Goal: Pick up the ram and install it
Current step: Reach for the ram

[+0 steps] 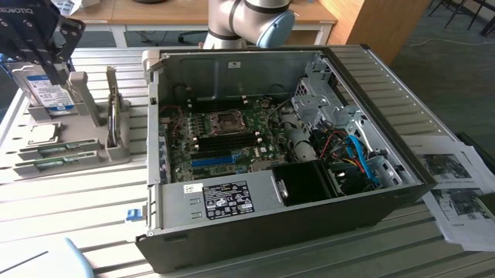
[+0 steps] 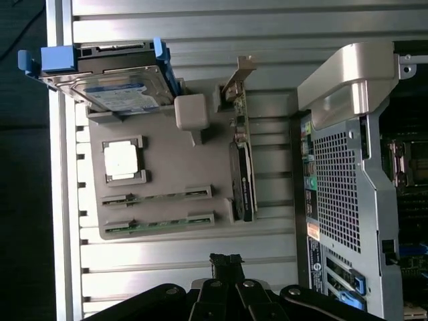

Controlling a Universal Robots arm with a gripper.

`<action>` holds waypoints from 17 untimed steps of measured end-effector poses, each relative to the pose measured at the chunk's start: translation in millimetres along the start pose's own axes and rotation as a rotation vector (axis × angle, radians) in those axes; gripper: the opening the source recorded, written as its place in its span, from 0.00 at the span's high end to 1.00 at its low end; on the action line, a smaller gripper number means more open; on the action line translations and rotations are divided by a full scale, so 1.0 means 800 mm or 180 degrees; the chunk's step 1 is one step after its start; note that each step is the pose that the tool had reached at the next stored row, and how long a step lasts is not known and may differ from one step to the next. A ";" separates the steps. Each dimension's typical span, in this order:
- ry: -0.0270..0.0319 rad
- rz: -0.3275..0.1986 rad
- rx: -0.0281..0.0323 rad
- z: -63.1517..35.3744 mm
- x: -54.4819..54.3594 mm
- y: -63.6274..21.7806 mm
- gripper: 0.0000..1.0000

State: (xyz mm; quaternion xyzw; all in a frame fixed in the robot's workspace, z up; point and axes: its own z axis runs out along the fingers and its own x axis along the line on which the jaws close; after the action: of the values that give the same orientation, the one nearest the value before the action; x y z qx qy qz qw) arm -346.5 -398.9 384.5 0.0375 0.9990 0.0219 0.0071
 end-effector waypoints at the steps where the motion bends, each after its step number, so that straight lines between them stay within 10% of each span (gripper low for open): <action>1: 0.0004 0.0000 0.0000 0.000 0.002 0.000 0.91; 17: 0.0070 0.0003 0.0006 0.004 0.041 -0.003 0.91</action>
State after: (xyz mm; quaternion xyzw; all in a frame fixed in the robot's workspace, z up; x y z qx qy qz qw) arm -379.2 -398.9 380.9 0.0377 0.9991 0.0214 -0.0039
